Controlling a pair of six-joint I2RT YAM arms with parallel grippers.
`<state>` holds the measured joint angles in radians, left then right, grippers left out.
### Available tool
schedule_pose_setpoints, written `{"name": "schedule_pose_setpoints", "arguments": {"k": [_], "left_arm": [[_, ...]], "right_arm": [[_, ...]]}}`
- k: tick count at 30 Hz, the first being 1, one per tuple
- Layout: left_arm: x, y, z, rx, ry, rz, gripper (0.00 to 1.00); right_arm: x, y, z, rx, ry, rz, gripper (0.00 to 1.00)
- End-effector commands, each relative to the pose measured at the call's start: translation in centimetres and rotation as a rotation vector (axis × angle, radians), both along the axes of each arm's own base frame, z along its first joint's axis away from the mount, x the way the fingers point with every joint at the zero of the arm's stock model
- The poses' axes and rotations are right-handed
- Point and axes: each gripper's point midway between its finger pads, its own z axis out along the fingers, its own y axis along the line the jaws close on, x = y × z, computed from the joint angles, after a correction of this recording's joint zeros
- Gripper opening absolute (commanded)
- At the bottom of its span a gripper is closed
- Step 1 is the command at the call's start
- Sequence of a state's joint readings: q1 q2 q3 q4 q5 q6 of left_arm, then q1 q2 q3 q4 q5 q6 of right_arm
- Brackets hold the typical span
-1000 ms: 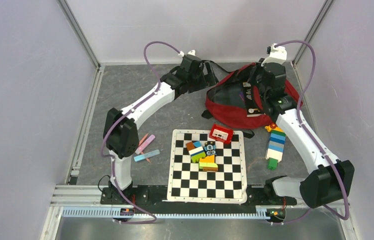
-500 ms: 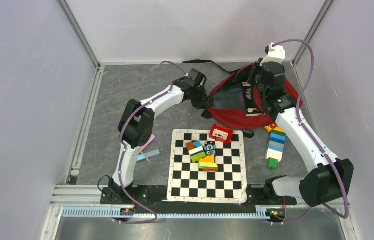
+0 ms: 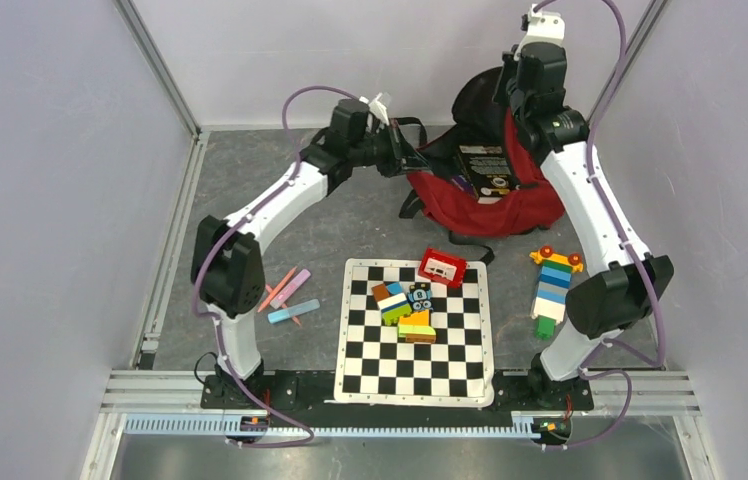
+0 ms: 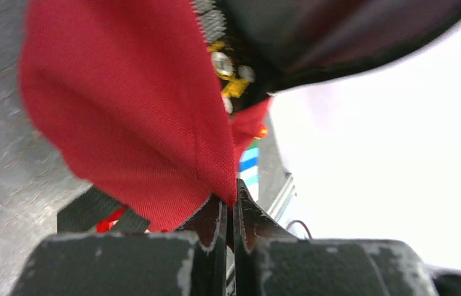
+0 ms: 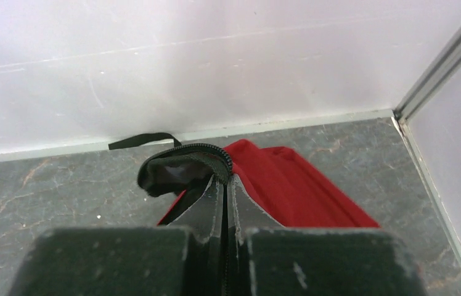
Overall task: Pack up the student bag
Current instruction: Adjust the student bag at the center of the board.
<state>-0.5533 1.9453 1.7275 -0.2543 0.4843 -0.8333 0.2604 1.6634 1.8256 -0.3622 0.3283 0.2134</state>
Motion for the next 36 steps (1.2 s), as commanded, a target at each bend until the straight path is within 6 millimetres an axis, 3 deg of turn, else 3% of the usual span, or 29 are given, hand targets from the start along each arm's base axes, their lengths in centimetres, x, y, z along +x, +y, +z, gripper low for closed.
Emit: {"name": "schedule_pose_setpoints", "arguments": {"k": [1, 5, 10, 12, 17, 20, 24, 28, 31, 36], "left_arm": [[-4.2, 0.4, 9.9, -0.287, -0.217, -0.234, 0.02], [-5.9, 1.8, 10.4, -0.403, -0.252, -0.270, 0.02], [-6.6, 3.4, 7.2, -0.342, -0.242, -0.250, 0.02], [-6.4, 4.1, 5.8, -0.292, -0.237, -0.213, 0.02], [-5.5, 8.2, -0.9, 0.093, -0.154, -0.041, 0.03], [-6.6, 9.8, -2.8, 0.198, -0.129, -0.052, 0.13], [-7.9, 10.7, -3.2, 0.234, -0.114, -0.062, 0.40], [-7.2, 12.8, -2.6, 0.322, -0.121, 0.040, 0.62], [-6.3, 13.9, -1.2, 0.325, -0.112, 0.132, 0.71], [-4.8, 14.9, 1.8, 0.227, -0.123, 0.243, 0.78]], "right_arm": [[0.7, 1.5, 7.3, 0.046, -0.199, 0.073, 0.00], [1.7, 2.5, 4.5, 0.032, -0.150, 0.121, 0.00], [1.6, 4.0, 0.0, 0.014, -0.064, 0.205, 0.00], [1.1, 4.9, -1.5, 0.013, -0.033, 0.248, 0.00], [-0.8, 7.7, -5.2, 0.003, 0.051, 0.363, 0.00], [-2.4, 9.6, -8.0, -0.026, 0.106, 0.423, 0.00], [-5.2, 12.4, -11.4, -0.033, 0.178, 0.539, 0.00], [-8.0, 14.9, -13.9, -0.045, 0.236, 0.644, 0.00], [-9.9, 16.4, -15.1, -0.062, 0.264, 0.716, 0.00], [-12.9, 18.7, -16.8, -0.109, 0.312, 0.865, 0.12]]}}
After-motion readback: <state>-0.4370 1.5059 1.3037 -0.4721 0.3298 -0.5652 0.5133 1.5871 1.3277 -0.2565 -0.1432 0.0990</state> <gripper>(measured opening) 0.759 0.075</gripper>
